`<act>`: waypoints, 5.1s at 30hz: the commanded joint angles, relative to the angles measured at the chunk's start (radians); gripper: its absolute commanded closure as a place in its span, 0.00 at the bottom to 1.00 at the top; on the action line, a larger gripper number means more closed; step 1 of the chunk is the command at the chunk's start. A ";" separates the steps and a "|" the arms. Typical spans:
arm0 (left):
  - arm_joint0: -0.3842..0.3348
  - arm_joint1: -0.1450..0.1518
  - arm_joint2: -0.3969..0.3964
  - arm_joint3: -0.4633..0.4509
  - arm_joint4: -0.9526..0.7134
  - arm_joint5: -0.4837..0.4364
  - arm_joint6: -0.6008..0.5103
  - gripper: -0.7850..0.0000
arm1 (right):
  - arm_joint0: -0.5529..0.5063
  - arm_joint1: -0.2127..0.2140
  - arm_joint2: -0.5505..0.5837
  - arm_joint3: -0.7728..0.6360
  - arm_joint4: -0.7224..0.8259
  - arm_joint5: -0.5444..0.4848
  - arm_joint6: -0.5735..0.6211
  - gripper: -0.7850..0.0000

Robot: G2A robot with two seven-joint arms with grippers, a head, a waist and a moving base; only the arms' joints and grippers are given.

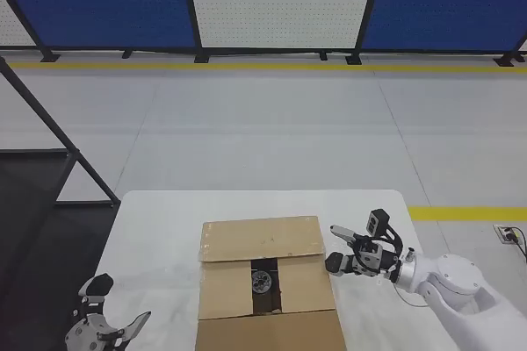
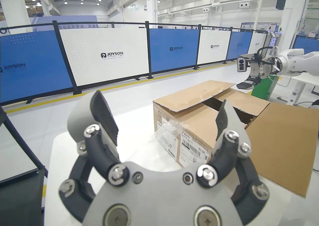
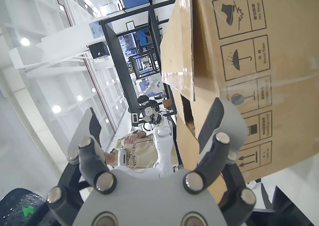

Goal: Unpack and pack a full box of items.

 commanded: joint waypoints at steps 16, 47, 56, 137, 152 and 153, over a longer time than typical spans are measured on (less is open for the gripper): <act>0.026 -0.002 -0.024 0.000 -0.004 0.011 0.008 0.00 | 0.052 -0.059 -0.036 0.013 0.052 -0.048 -0.009 0.00; 0.056 -0.007 -0.057 0.021 -0.027 0.031 0.054 0.00 | 0.263 -0.163 -0.136 0.082 0.023 0.007 -0.226 0.00; 0.056 -0.007 -0.057 0.021 -0.027 0.031 0.054 0.00 | 0.271 -0.208 -0.142 0.084 0.079 -0.019 -0.457 0.00; 0.056 -0.007 -0.057 0.021 -0.027 0.031 0.054 0.00 | 0.422 -0.473 -0.077 0.495 -0.227 -0.142 0.040 0.00; 0.056 -0.007 -0.057 0.021 -0.027 0.031 0.054 0.00 | 0.269 -0.389 0.045 0.236 -0.388 -0.014 0.239 0.00; 0.056 -0.007 -0.057 0.021 -0.027 0.031 0.054 0.00 | 0.264 -0.389 0.042 0.232 -0.389 -0.018 0.244 0.00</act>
